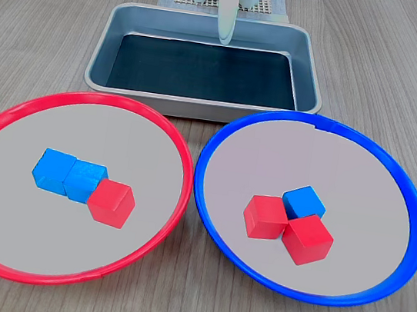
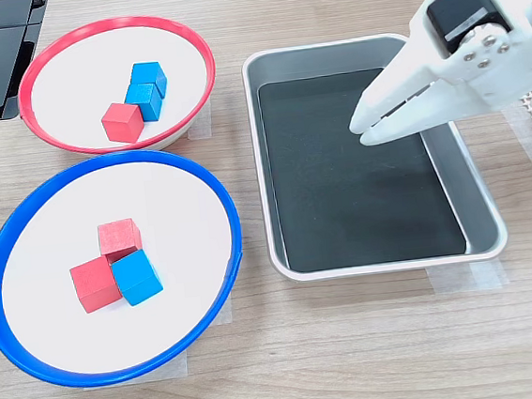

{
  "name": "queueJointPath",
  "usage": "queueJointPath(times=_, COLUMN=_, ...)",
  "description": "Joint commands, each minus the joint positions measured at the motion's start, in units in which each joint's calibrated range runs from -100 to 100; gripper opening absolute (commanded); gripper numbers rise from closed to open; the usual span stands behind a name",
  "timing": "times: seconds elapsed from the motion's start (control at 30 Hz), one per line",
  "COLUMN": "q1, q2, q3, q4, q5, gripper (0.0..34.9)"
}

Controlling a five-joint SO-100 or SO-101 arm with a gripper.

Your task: Relocate any misplaced blocks to their matching dishes.

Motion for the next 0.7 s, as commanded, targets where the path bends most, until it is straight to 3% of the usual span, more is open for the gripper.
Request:
queueJointPath(times=0.0, q1=0.1, q2=5.0, q3=-3.6, q4=-1.6, q5=0.2, gripper=0.4)
queueJointPath(times=0.37, q1=3.6, q2=69.5, q3=-70.6, q4=2.9, q5=2.6, gripper=0.3)
queueJointPath(times=0.67, q1=7.3, q2=98.7, q3=-100.3, q4=5.5, q5=6.1, gripper=2.1)
